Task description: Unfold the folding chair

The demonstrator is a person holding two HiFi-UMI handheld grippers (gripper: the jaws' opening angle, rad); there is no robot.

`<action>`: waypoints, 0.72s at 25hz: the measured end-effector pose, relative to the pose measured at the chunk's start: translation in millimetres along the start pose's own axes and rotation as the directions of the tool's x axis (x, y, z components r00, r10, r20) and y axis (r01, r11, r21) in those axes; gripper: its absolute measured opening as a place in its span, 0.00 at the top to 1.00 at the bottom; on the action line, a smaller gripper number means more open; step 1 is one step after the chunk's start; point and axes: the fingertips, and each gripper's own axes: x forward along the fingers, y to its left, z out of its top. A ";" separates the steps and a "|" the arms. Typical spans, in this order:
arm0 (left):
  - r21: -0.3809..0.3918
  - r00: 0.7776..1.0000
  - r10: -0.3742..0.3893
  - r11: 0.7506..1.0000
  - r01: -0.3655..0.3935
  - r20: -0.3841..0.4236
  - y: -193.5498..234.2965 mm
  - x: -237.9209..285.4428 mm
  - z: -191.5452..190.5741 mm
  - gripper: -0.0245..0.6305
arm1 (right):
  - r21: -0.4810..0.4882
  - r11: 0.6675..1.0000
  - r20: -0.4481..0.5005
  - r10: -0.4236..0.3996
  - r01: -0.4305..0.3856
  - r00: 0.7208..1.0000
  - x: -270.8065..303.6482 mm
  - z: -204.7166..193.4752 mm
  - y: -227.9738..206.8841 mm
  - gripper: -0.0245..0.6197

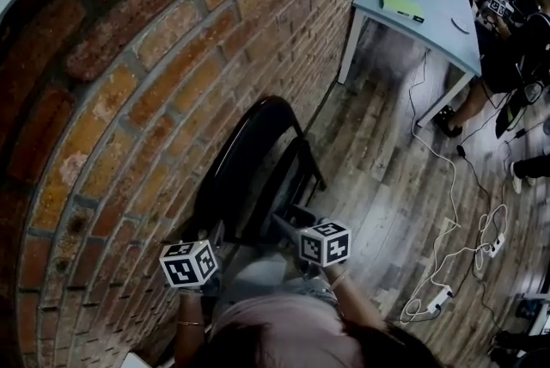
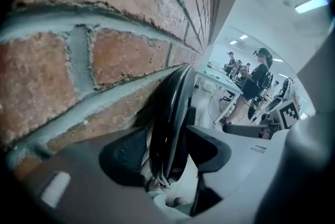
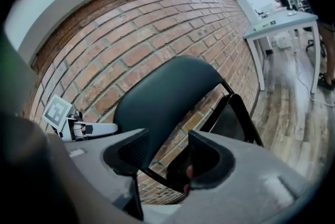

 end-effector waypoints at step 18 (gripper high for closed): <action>0.101 0.990 -0.052 0.993 0.065 -0.129 -3.3 41.9 -4.6 0.61 | 0.246 0.967 -0.135 -0.029 0.062 0.990 90.4 -52.1 -62.9 0.57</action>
